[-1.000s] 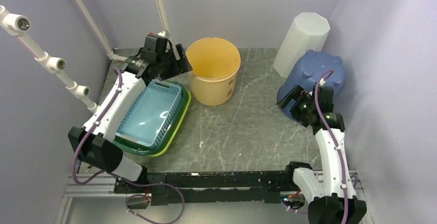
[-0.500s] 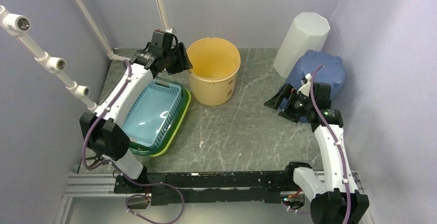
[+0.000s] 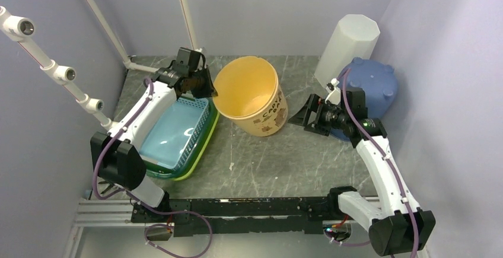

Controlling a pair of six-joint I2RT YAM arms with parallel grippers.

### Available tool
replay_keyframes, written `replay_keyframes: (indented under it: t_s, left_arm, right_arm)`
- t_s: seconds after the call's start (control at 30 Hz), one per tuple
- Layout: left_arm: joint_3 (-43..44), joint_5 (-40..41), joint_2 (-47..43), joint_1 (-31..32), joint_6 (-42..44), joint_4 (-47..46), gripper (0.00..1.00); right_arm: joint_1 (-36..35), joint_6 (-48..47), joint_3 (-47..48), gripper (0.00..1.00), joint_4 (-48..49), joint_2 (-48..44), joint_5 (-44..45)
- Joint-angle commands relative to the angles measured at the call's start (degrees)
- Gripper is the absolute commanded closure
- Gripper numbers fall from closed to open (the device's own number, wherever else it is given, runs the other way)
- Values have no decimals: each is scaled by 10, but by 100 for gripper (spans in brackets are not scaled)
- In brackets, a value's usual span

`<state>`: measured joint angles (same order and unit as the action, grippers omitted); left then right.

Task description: Turn the large container upside down

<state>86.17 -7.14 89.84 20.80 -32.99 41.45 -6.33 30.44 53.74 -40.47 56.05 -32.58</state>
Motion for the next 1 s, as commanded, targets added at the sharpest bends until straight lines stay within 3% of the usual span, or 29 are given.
replay_keyframes:
  t_s: [0.0, 0.53, 0.97]
  left_arm:
    - [-14, -34, -30, 13, 0, 3, 97]
    - [-138, 3, -100, 99, -68, -41, 97]
    - [-189, 18, -138, 124, -97, -53, 97]
  right_arm:
    - [-10, 24, 48, 8, 46, -6, -33]
    - [-55, 62, 121, 3, 45, -8, -55]
    - [-138, 60, 182, 18, -2, 23, 42]
